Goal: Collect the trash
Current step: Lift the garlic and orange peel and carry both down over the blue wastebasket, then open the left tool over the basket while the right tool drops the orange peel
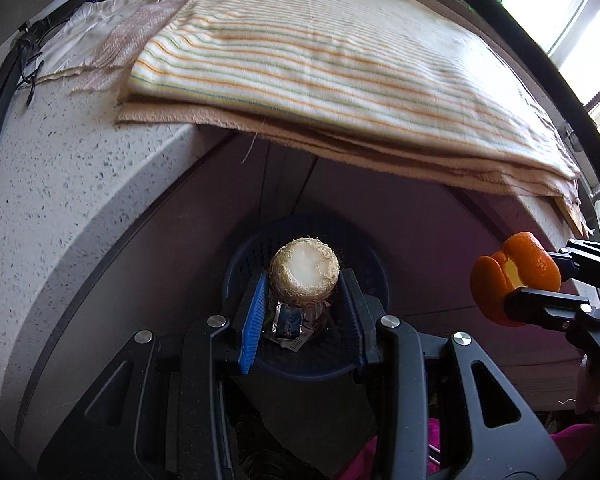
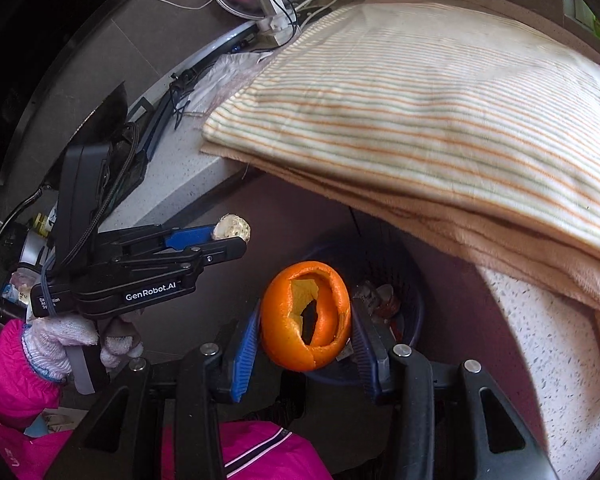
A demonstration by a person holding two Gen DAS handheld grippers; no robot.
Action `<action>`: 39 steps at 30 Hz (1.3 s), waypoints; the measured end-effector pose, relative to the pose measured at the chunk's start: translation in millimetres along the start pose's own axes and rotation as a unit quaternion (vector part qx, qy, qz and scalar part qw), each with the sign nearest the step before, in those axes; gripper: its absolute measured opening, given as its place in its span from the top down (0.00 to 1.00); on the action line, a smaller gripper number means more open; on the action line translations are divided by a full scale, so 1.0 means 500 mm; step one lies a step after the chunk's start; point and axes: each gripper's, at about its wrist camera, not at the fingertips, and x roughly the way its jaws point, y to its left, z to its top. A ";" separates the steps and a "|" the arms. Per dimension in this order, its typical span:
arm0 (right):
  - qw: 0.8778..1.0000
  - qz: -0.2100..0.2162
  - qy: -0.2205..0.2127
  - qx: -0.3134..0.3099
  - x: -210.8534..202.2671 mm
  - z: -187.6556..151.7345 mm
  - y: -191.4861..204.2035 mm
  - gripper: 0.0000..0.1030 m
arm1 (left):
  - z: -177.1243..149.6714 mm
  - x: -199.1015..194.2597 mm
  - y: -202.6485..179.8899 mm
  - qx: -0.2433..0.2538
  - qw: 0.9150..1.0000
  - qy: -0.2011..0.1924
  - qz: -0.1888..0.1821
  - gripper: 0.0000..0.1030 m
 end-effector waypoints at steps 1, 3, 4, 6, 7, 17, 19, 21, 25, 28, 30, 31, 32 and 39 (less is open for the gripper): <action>1.000 -0.003 0.004 -0.001 0.007 -0.005 -0.002 0.56 | -0.005 0.006 -0.001 0.001 1.000 0.004 0.001 0.65; 1.000 -0.008 0.013 -0.001 0.022 -0.013 -0.003 0.56 | -0.012 0.018 -0.003 0.002 1.000 0.011 0.003 0.65; 1.000 -0.009 0.018 -0.001 0.029 -0.018 -0.005 0.56 | -0.017 0.023 -0.003 0.002 1.000 0.015 0.003 0.65; 1.000 -0.013 0.025 -0.001 0.039 -0.026 -0.009 0.56 | -0.024 0.035 -0.004 0.002 1.000 0.021 0.005 0.65; 1.000 -0.014 0.028 0.000 0.044 -0.029 -0.011 0.56 | -0.027 0.040 -0.003 0.001 1.000 0.024 0.005 0.65; 0.999 -0.030 0.044 0.004 0.081 -0.042 -0.029 0.56 | -0.020 0.100 0.000 -0.009 0.999 0.050 0.004 0.65; 0.998 -0.034 0.046 0.003 0.086 -0.046 -0.030 0.56 | -0.021 0.107 -0.004 -0.010 0.999 0.051 0.005 0.65; 0.998 -0.037 0.047 0.002 0.093 -0.043 -0.030 0.56 | -0.020 0.114 -0.010 -0.010 0.999 0.052 0.006 0.65; 0.998 -0.043 0.049 -0.001 0.103 -0.043 -0.031 0.56 | -0.021 0.118 0.004 -0.011 0.999 0.052 0.008 0.65; 0.998 -0.047 0.052 -0.002 0.111 -0.045 -0.033 0.56 | -0.024 0.116 0.004 -0.011 0.999 0.053 0.008 0.65; 0.997 -0.048 0.052 -0.004 0.114 -0.044 -0.035 0.56 | -0.024 0.119 0.003 -0.010 0.998 0.054 0.009 0.65; 0.997 -0.050 0.052 -0.005 0.115 -0.044 -0.035 0.56 | -0.025 0.117 0.000 -0.009 0.998 0.054 0.010 0.65; 0.997 -0.050 0.052 -0.006 0.116 -0.042 -0.035 0.56 | -0.025 0.114 -0.001 -0.008 0.998 0.054 0.010 0.65; 0.997 -0.054 0.051 -0.006 0.125 -0.038 -0.025 0.55 | -0.019 0.111 -0.006 -0.008 0.998 0.054 0.014 0.65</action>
